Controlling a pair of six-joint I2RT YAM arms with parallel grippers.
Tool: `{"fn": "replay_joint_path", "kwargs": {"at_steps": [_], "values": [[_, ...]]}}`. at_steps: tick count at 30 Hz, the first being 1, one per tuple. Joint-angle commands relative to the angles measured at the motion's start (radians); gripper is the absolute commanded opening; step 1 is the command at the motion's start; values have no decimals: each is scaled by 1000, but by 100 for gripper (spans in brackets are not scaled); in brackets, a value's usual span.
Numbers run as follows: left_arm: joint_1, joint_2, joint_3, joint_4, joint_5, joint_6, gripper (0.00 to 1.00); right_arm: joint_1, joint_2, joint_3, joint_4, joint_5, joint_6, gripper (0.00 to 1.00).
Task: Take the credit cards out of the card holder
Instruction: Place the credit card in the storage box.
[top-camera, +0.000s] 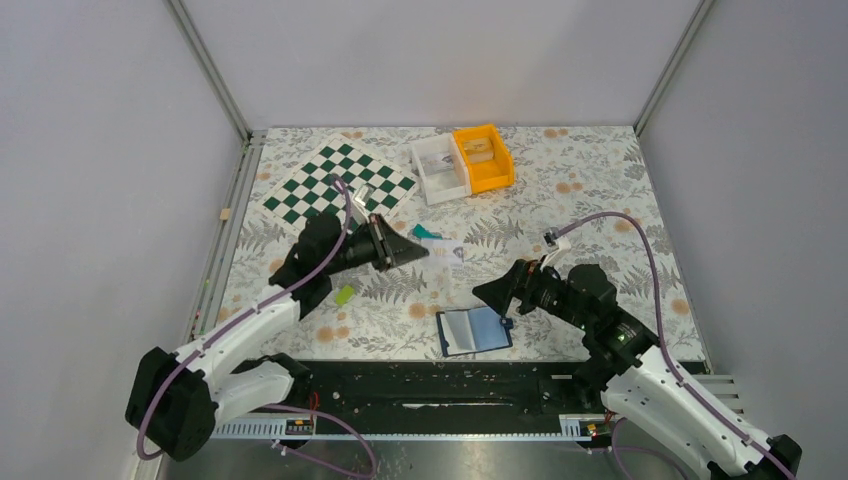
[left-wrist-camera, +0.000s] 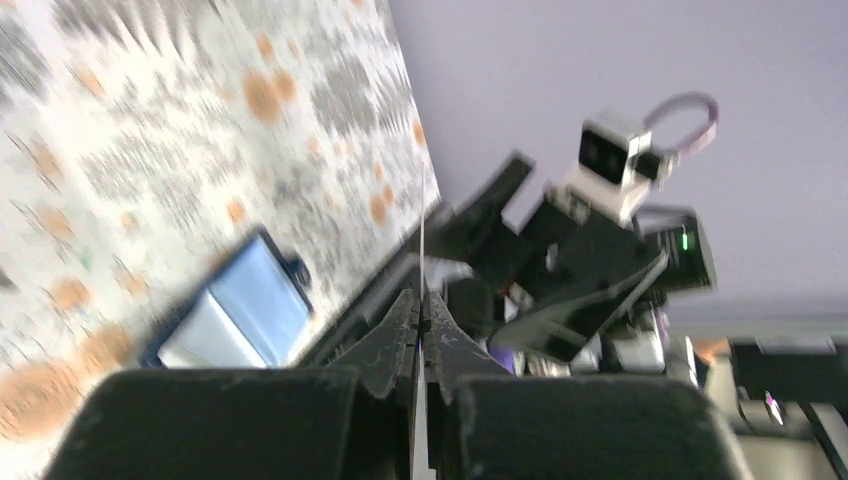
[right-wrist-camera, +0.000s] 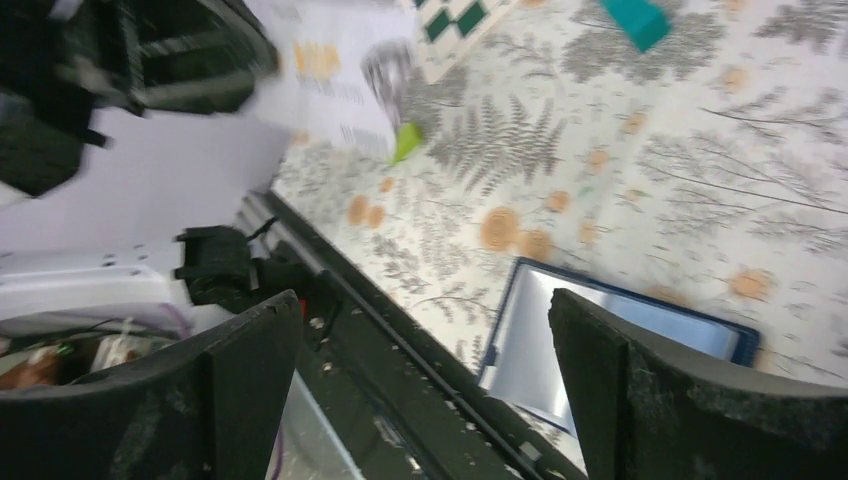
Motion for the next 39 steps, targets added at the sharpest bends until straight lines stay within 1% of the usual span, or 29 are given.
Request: {"fn": "replay_joint_path", "kwargs": {"at_steps": [1, 5, 7, 13, 15, 18, 23, 25, 27, 31, 39], "values": [[63, 96, 205, -134, -179, 124, 0, -5, 34, 106, -265, 192, -129, 100], [118, 223, 334, -132, -342, 157, 0, -5, 47, 163, -411, 308, -136, 99], [130, 299, 396, -121, -402, 183, 0, -5, 39, 163, -434, 329, -153, 99], [163, 539, 576, -90, -547, 242, 0, -5, -21, 121, -459, 433, -137, 100], [182, 638, 626, -63, -544, 222, 0, -5, -40, 108, -458, 453, -134, 100], [211, 776, 724, -45, -498, 142, 0, -5, -51, 97, -457, 476, -141, 99], [230, 967, 869, -29, -463, 117, 0, -6, -15, 98, -459, 501, -160, 99], [248, 1038, 904, 27, -414, 80, 0, -5, 8, 110, -459, 502, -163, 99], [257, 1090, 941, 60, -395, 57, 0, -6, 29, 122, -458, 500, -165, 99], [261, 1159, 1038, 42, -378, 68, 0, -5, 70, 132, -441, 491, -157, 99], [261, 1228, 1085, 25, -381, 41, 0, -6, 168, 133, -388, 463, -119, 99]]}}
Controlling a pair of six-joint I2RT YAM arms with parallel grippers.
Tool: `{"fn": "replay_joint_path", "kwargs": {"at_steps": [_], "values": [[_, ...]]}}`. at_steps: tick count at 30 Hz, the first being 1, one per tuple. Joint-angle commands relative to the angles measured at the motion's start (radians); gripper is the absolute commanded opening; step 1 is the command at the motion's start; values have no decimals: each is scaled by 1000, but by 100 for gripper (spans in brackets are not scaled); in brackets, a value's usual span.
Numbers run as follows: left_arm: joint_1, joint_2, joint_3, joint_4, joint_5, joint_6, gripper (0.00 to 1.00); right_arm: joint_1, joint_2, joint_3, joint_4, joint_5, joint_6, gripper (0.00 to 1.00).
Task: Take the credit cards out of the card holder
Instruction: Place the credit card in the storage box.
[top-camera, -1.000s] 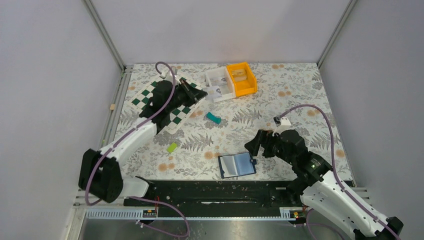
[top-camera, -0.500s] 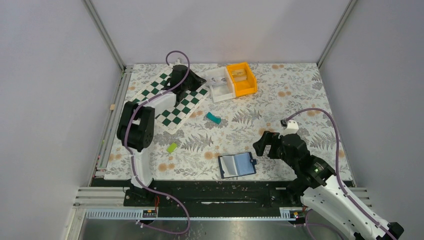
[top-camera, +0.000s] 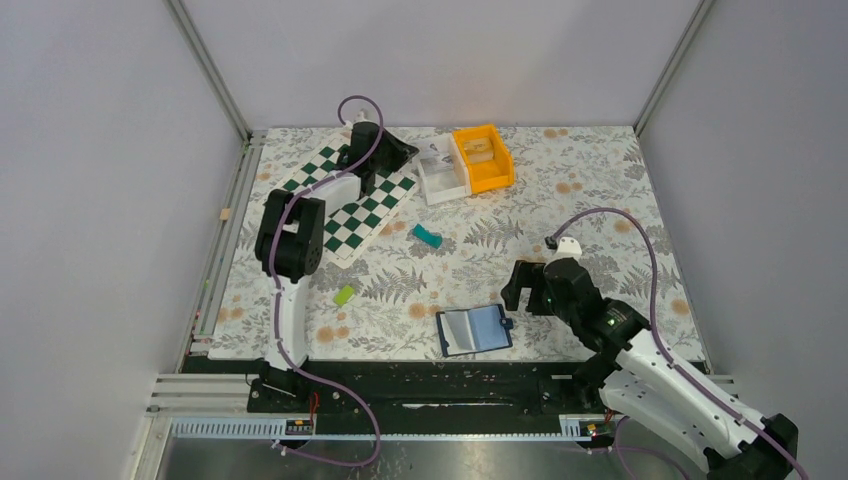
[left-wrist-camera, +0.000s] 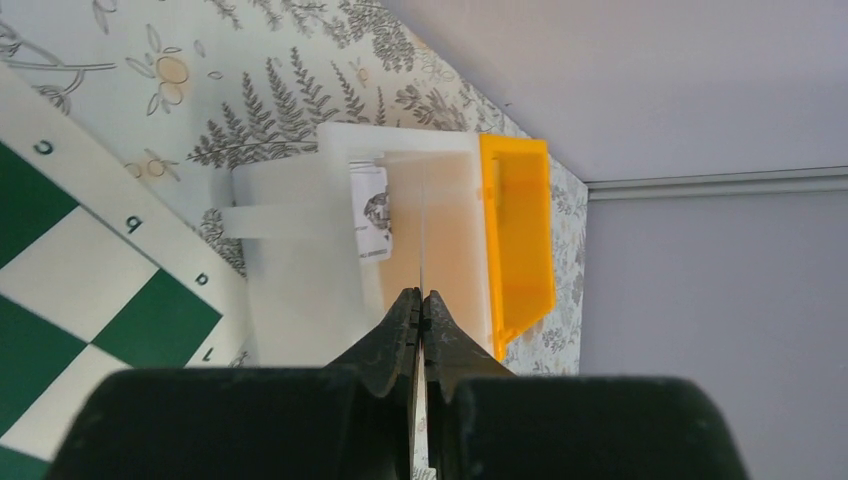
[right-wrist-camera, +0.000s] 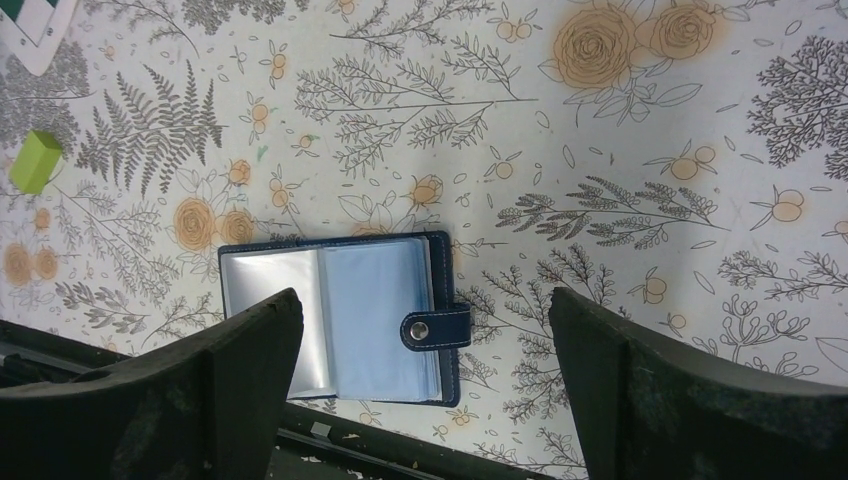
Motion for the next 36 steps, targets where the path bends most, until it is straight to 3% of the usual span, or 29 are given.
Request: {"fn": "replay_joint_path", "kwargs": {"at_steps": [1, 36], "values": [[6, 41, 53, 63, 34, -28, 0, -4, 49, 42, 53, -3, 26, 100], [-31, 156, 224, -33, -9, -38, 0, -3, 71, 49, 59, -2, 0, 100]]}}
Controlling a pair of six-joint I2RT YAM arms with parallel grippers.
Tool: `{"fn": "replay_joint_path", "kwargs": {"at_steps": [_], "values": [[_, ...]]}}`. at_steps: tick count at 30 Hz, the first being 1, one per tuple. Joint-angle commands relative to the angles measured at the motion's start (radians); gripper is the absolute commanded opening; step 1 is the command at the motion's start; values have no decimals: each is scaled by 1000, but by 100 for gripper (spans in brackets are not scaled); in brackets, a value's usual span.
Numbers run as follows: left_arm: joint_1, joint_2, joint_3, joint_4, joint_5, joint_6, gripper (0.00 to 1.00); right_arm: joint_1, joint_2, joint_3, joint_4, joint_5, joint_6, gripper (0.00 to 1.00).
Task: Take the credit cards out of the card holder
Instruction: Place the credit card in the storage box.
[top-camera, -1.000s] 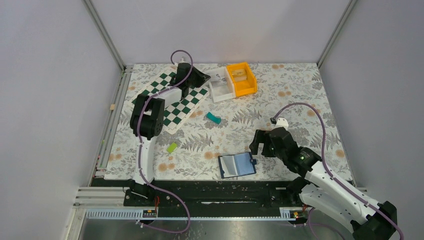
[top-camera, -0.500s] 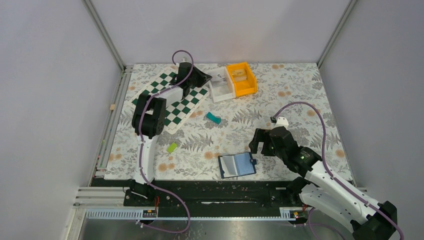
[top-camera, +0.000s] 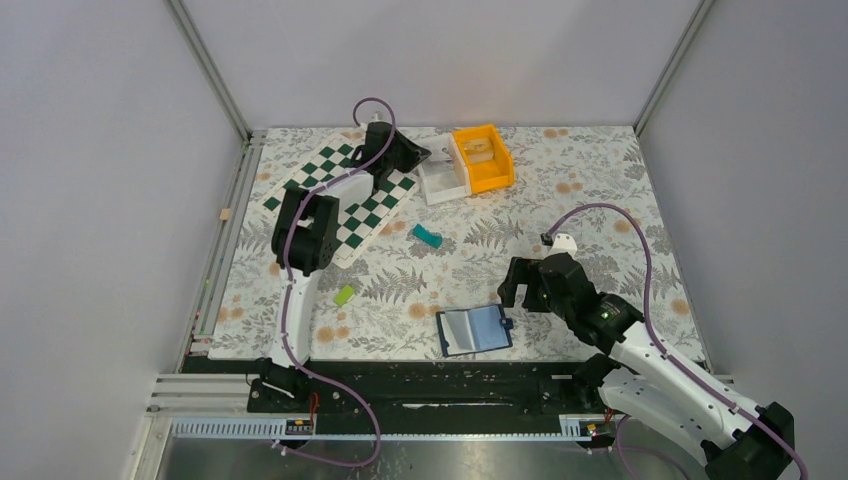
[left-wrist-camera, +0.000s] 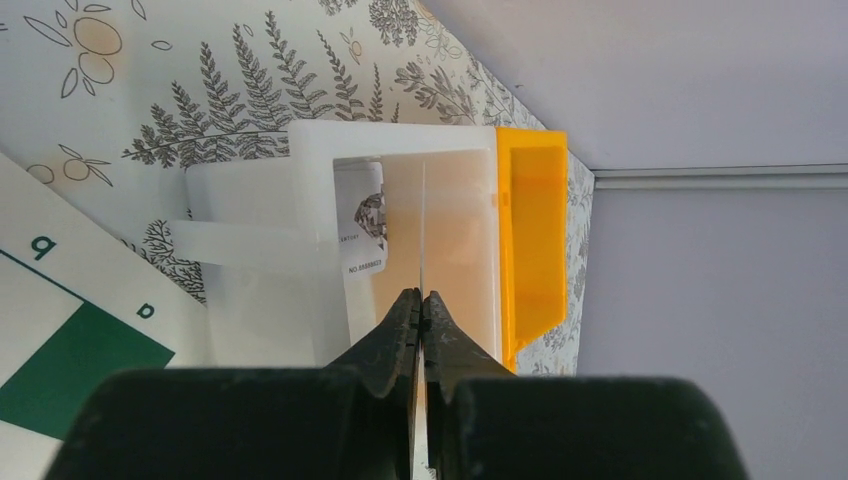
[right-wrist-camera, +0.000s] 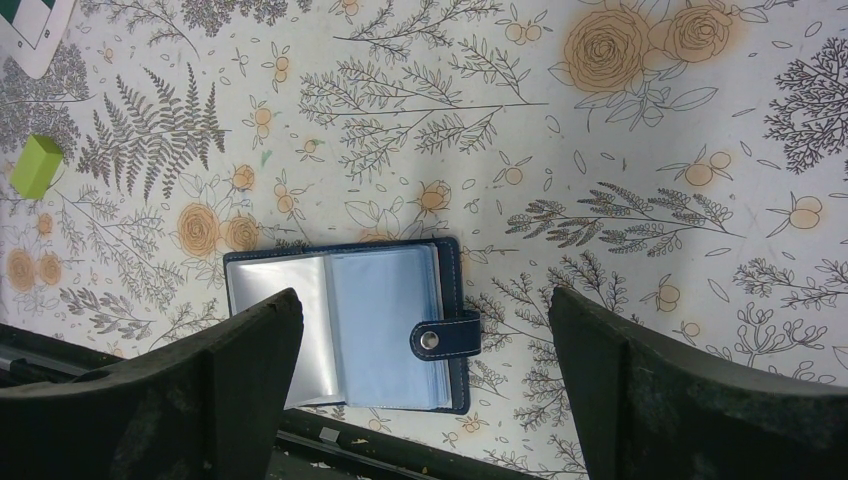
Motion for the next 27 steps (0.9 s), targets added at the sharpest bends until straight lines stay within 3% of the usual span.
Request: {"fn": "replay_joint_path", "kwargs": {"at_steps": [1, 5, 27], "values": [[-1, 20, 63, 6, -24, 4, 0, -4, -6, 31, 25, 8, -16, 99], [-4, 34, 87, -14, -32, 1, 3, -4, 0, 42, 25, 3, -22, 99], [-20, 55, 109, -54, -162, 23, 0, -7, -34, 41, 11, 30, -37, 100]]}}
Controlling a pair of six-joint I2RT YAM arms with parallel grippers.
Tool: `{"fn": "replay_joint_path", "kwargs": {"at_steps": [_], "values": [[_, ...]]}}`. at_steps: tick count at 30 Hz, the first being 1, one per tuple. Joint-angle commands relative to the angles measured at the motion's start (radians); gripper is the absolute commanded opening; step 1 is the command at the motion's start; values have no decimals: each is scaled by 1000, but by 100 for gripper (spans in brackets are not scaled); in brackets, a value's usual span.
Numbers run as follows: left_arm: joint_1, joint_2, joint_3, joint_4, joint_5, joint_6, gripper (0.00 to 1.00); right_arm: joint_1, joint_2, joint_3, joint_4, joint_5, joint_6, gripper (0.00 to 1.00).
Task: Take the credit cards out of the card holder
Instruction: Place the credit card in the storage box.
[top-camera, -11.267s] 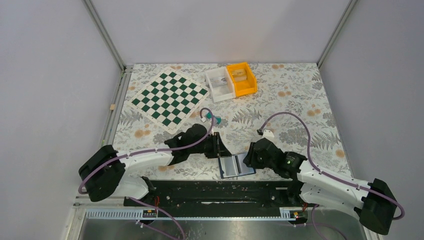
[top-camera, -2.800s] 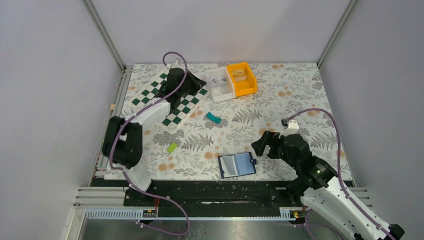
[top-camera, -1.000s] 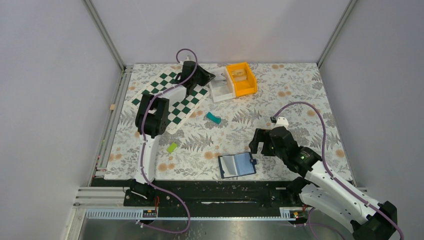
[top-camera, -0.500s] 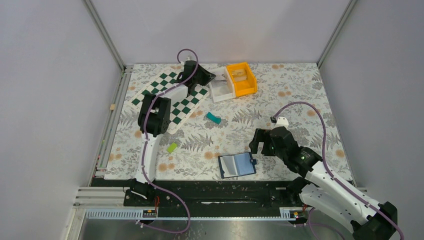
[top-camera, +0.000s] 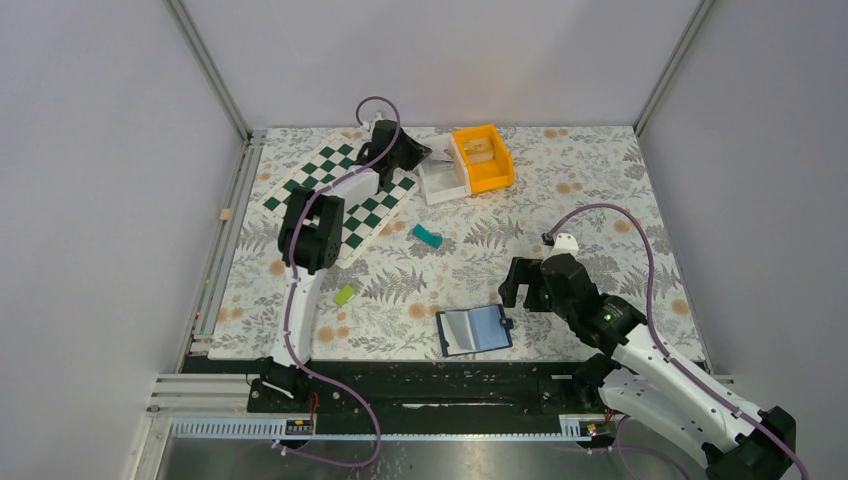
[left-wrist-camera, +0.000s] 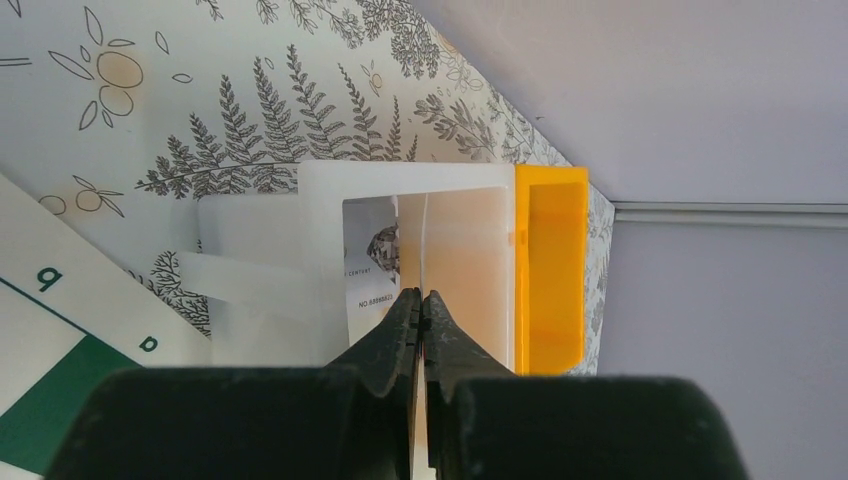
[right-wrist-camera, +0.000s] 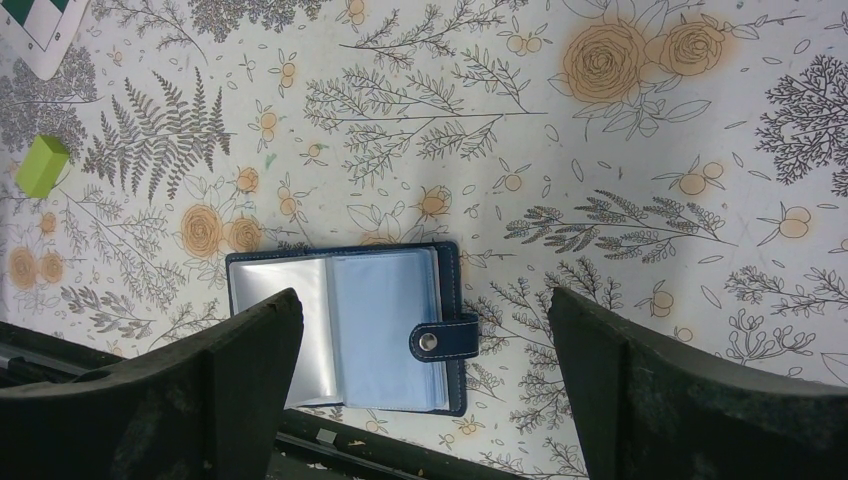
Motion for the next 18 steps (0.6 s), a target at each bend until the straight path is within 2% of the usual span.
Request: {"fn": "replay_joint_path", "kwargs": {"at_steps": [1, 18], "values": [[-6, -5, 11, 7, -88, 22, 0, -7, -14, 41, 10, 27, -17, 99], [-15, 25, 58, -30, -117, -1, 4, -11, -46, 40, 11, 43, -26, 99]]}}
